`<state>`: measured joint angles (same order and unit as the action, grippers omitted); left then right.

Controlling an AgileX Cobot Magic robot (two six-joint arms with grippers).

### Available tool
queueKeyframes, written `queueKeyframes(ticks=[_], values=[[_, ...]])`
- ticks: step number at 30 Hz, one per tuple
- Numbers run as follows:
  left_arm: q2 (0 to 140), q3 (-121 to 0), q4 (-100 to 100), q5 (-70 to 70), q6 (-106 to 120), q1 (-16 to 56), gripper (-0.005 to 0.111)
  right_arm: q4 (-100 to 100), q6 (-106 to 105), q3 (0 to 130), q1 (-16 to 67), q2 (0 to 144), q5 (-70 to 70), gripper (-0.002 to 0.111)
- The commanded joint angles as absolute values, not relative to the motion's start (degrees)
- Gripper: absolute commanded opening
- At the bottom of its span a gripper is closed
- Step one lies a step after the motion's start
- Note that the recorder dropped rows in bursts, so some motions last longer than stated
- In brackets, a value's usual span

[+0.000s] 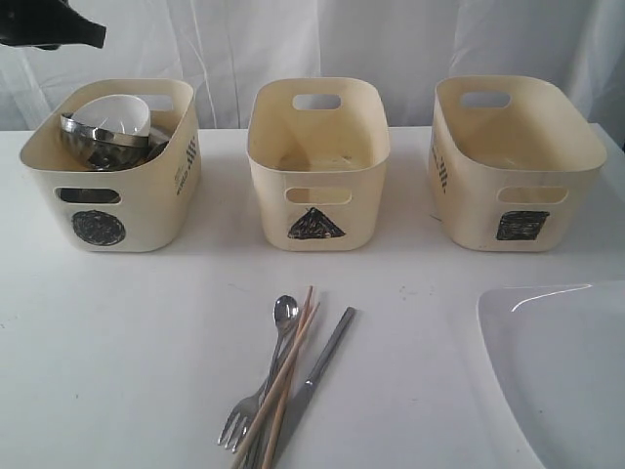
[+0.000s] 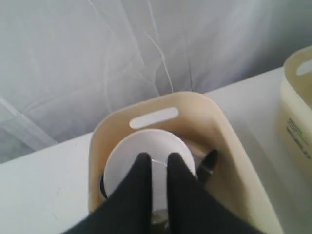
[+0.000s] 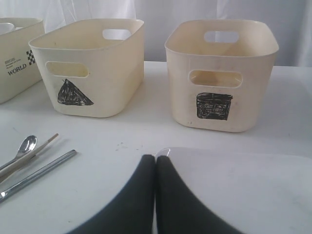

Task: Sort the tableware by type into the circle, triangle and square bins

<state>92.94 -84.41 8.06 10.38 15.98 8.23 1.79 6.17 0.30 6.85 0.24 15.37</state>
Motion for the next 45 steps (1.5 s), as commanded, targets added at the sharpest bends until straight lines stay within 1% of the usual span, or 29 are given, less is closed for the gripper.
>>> queueKeyframes(ticks=[1, 3, 7, 10, 11, 13, 16, 18, 19, 22, 24, 25, 26, 30, 33, 36, 38, 43, 45], values=[[89.2, -84.6, 8.6, 21.8, 11.3, 7.9, 0.0, 2.0, 6.3, 0.0, 7.0, 0.0, 15.1, 0.0], [88.7, -83.7, 8.6, 24.2, 5.4, 5.9, 0.0, 2.0, 6.3, 0.0, 7.0, 0.0, 15.1, 0.0], [86.0, -77.3, 8.6, 21.8, -4.8, -1.1, 0.0, 2.0, 6.3, 0.0, 7.0, 0.0, 15.1, 0.0], [81.4, -69.4, 8.6, 18.5, -3.9, -6.2, 0.0, 2.0, 6.3, 0.0, 7.0, 0.0, 15.1, 0.0], [77.3, -64.1, 8.6, 15.3, -2.1, -8.9, 0.0, 2.0, 6.3, 0.0, 7.0, 0.0, 15.1, 0.0], [69.8, -56.5, 8.6, 11.1, -1.5, -11.3, 0.0, 2.0, 6.3, 0.0, 7.0, 0.0, 15.0, 0.0], [58.8, -47.7, 12.2, 7.6, -1.7, -10.0, 0.0, 2.0, 6.3, 0.0, 7.0, 0.0, 15.0, 0.0], [49.8, -41.2, 12.7, 4.8, -1.2, -7.0, 0.0, 2.0, 6.3, 0.0, 7.0, 0.0, 15.0, 0.0], [48.0, -40.1, 12.6, 4.5, -1.1, -6.6, 0.0, 2.0, 6.3, 0.0, 7.0, 0.0, 15.1, 0.0], [35.5, -37.1, 12.3, 4.8, 2.8, -5.9, 0.0, 2.0, 6.3, 0.0, 7.0, 0.0, 15.1, 0.0], [30.3, -36.9, 12.3, 7.4, 7.1, -5.9, 0.0, 2.0, 6.3, 0.0, 7.0, 0.0, 15.1, 0.0], [29.0, -36.8, 12.3, 9.0, 8.1, -5.9, 0.0, 2.0, 6.3, 0.0, 7.0, 0.0, 15.1, 0.0], [27.7, -36.8, 12.3, 13.9, 9.1, -5.9, 0.0, 2.0, 6.3, 0.0, 7.0, 0.0, 15.1, 0.0], [27.4, -36.5, 12.4, 21.6, 9.2, -5.9, 0.0, 2.0, 6.3, 0.0, 7.0, 0.0, 15.0, 0.0], [27.3, -34.6, 15.1, 19.6, 7.6, -5.9, 0.0, 2.0, 6.3, 0.0, 7.0, 0.0, 15.0, 0.0], [27.3, -30.9, 23.6, 12.6, 6.4, -5.9, 0.0, 2.0, 6.3, 0.0, 7.0, 0.0, 15.0, 0.0], [27.3, -28.2, 28.9, 10.9, 6.4, -5.9, 0.0, 2.0, 6.3, 0.0, 7.0, 0.0, 15.0, 0.0], [27.3, -24.5, 30.7, 17.6, 5.2, -5.9, 0.0, 2.0, 6.3, 0.0, 7.0, 0.0, 15.1, 0.0], [27.3, -24.5, 27.1, 20.8, 4.1, -6.3, 0.0, 2.0, 6.3, 0.0, 7.0, 0.0, 15.1, 0.0]])
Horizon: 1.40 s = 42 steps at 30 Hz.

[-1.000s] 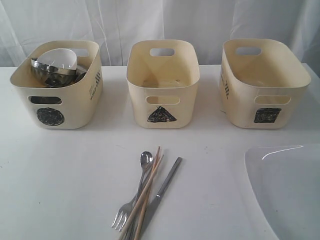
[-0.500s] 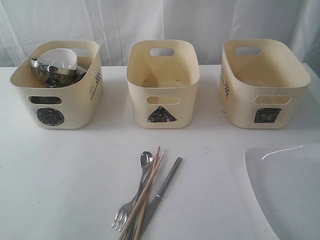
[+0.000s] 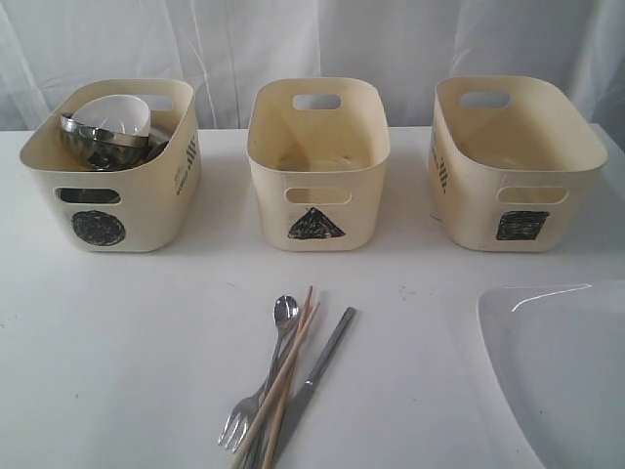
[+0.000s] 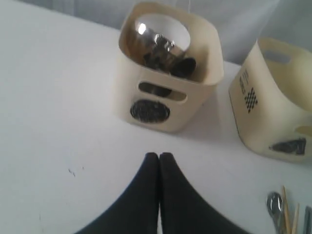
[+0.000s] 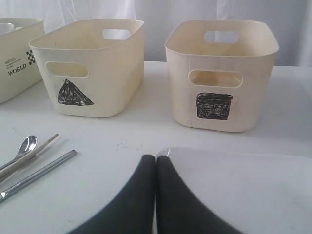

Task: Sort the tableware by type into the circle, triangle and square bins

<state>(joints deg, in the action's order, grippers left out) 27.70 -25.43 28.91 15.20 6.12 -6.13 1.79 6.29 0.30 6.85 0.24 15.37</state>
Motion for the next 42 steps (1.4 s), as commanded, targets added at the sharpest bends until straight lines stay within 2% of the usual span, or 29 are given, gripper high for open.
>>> queueKeyframes(ticks=[1, 12, 19, 26, 32, 42], values=[[27.3, -24.5, 24.7, 20.8, 4.1, -6.3, 0.0, 2.0, 6.3, 0.0, 7.0, 0.0, 15.1, 0.0], [27.3, -24.5, 11.4, 20.4, 6.9, -6.7, 0.0, 2.0, 6.3, 0.0, 7.0, 0.0, 15.0, 0.0], [15.4, -19.3, 10.8, 29.9, 5.9, -6.8, 0.0, 2.0, 6.3, 0.0, 7.0, 0.0, 15.0, 0.0], [4.2, -9.2, 11.0, 19.4, 2.6, -6.7, 0.0, 2.0, 6.3, 0.0, 7.0, 0.0, 15.0, 0.0], [0.0, -0.2, 11.8, 19.4, -4.5, -6.7, 0.0, 2.0, 6.3, 0.0, 7.0, 0.0, 15.0, 0.0], [0.0, 0.0, 11.5, 20.1, 6.8, -6.7, 0.0, 1.9, 6.3, 0.0, 7.0, 0.0, 15.0, 0.0]])
